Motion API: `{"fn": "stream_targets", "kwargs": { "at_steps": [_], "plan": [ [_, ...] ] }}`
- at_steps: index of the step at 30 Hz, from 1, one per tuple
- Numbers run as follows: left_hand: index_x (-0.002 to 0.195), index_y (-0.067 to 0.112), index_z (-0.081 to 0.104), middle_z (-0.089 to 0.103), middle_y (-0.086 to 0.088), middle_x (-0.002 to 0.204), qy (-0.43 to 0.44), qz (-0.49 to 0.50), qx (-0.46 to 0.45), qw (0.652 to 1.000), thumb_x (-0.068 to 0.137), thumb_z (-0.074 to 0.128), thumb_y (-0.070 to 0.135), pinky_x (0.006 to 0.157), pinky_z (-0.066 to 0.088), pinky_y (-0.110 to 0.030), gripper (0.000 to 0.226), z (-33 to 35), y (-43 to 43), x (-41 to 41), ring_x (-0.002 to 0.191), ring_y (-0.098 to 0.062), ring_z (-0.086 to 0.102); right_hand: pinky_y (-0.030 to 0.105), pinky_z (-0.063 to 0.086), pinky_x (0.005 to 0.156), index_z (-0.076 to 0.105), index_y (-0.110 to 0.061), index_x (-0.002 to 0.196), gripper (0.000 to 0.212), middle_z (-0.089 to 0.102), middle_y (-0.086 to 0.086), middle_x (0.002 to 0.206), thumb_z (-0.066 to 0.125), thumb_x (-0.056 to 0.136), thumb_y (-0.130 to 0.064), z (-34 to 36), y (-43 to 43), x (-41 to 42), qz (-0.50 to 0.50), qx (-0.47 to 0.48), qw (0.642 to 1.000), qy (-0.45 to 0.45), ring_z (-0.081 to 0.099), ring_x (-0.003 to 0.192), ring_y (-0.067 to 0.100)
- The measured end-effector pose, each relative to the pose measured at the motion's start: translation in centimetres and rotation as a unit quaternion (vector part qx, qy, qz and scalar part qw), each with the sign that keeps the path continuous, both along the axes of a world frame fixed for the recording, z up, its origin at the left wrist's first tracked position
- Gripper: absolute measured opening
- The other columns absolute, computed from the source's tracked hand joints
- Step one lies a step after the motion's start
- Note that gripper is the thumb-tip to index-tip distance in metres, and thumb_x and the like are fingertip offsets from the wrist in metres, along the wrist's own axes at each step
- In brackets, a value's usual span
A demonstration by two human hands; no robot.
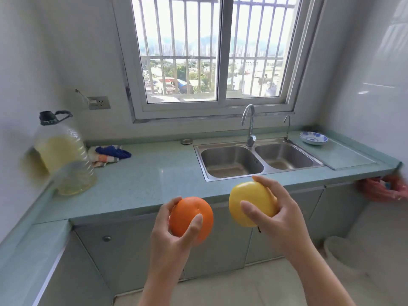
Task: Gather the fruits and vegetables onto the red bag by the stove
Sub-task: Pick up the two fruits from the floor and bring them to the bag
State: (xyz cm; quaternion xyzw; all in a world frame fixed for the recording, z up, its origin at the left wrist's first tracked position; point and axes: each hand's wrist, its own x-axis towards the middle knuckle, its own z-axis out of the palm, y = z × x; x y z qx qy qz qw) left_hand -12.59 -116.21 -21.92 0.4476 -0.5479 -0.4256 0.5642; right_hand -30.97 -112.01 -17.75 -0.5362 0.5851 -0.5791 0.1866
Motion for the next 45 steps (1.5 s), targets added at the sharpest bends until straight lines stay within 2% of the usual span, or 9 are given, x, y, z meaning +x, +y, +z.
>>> {"fn": "stream_targets", "kwargs": {
  "at_steps": [3,11,15,18,24,27,33,41,45],
  "plan": [
    [0.101,0.047,0.055,0.057,0.017,0.102,-0.010,0.028,0.003,1.000,0.046,0.064,0.062,0.065,0.049,-0.021,0.058,-0.3,-1.0,1.0,0.081,0.003,0.059,0.015,0.047,0.068,0.056,-0.044,0.107,0.060,0.056,-0.017,0.104,0.064,0.049,-0.058,-0.3,-1.9,0.7,0.026,0.010,1.000,0.002,0.055,0.089,-0.001],
    [0.100,0.050,0.057,0.061,0.012,0.102,0.004,0.088,0.032,0.996,0.045,0.068,0.060,0.061,0.049,-0.020,0.057,-1.7,-4.8,1.6,0.081,-0.004,0.062,0.037,0.053,0.078,0.054,-0.046,0.109,0.061,0.052,-0.023,0.110,0.064,0.051,-0.057,-1.4,-8.8,1.2,0.108,0.033,0.993,0.021,0.055,0.096,0.004],
    [0.103,0.044,0.057,0.060,0.012,0.102,0.002,0.133,0.027,0.991,0.044,0.067,0.060,0.060,0.050,-0.018,0.061,-1.5,-7.9,1.1,0.082,-0.002,0.062,0.010,0.045,0.072,0.050,-0.050,0.105,0.055,0.050,-0.022,0.109,0.064,0.052,-0.055,-1.6,-13.7,1.2,0.163,0.035,0.985,0.033,0.051,0.095,-0.007],
    [0.104,0.041,0.057,0.060,0.012,0.103,-0.005,0.172,0.025,0.985,0.045,0.066,0.061,0.063,0.049,-0.018,0.064,-0.9,-10.6,0.5,0.082,-0.001,0.062,0.002,0.039,0.068,0.050,-0.047,0.104,0.050,0.050,-0.023,0.107,0.068,0.058,-0.040,-1.1,-17.6,1.2,0.207,0.038,0.977,0.043,0.047,0.094,-0.012],
    [0.105,0.043,0.053,0.055,0.015,0.104,-0.009,0.249,0.022,0.968,0.046,0.062,0.063,0.055,0.045,-0.007,0.063,0.6,-14.6,-0.3,0.080,0.009,0.056,0.014,0.045,0.057,0.051,-0.052,0.100,0.047,0.053,-0.018,0.101,0.068,0.057,-0.046,-0.6,-25.0,1.5,0.300,0.054,0.952,0.032,0.055,0.078,-0.001],
    [0.101,0.045,0.055,0.056,0.018,0.104,-0.014,0.301,0.018,0.953,0.048,0.063,0.062,0.061,0.046,-0.009,0.056,0.7,-15.4,0.5,0.086,0.007,0.057,0.025,0.050,0.065,0.052,-0.049,0.103,0.051,0.053,-0.018,0.105,0.063,0.054,-0.055,-0.6,-27.5,3.3,0.347,0.053,0.936,0.027,0.057,0.085,0.006],
    [0.103,0.036,0.056,0.057,0.020,0.107,-0.017,0.410,0.013,0.912,0.050,0.064,0.057,0.065,0.045,-0.007,0.058,0.6,-13.4,3.5,0.090,0.008,0.057,0.032,0.051,0.066,0.053,-0.047,0.103,0.049,0.055,-0.014,0.106,0.063,0.056,-0.055,-1.7,-28.8,8.7,0.457,0.055,0.887,0.017,0.058,0.088,0.015],
    [0.106,0.040,0.054,0.057,0.017,0.112,-0.048,0.551,0.030,0.833,0.053,0.065,0.059,0.069,0.045,-0.009,0.058,0.1,-6.0,7.8,0.093,0.005,0.057,0.014,0.048,0.063,0.055,-0.045,0.105,0.053,0.057,-0.027,0.099,0.062,0.054,-0.058,-1.9,-25.9,16.5,0.609,0.069,0.790,-0.007,0.056,0.088,-0.002],
    [0.109,0.038,0.053,0.056,0.017,0.112,-0.052,0.617,0.029,0.785,0.053,0.064,0.060,0.068,0.045,-0.008,0.060,0.3,-1.1,9.1,0.095,0.005,0.056,0.016,0.049,0.057,0.055,-0.042,0.106,0.055,0.059,-0.014,0.103,0.062,0.054,-0.057,-1.4,-22.8,20.6,0.670,0.064,0.740,-0.002,0.057,0.086,-0.001]
  ]
}}
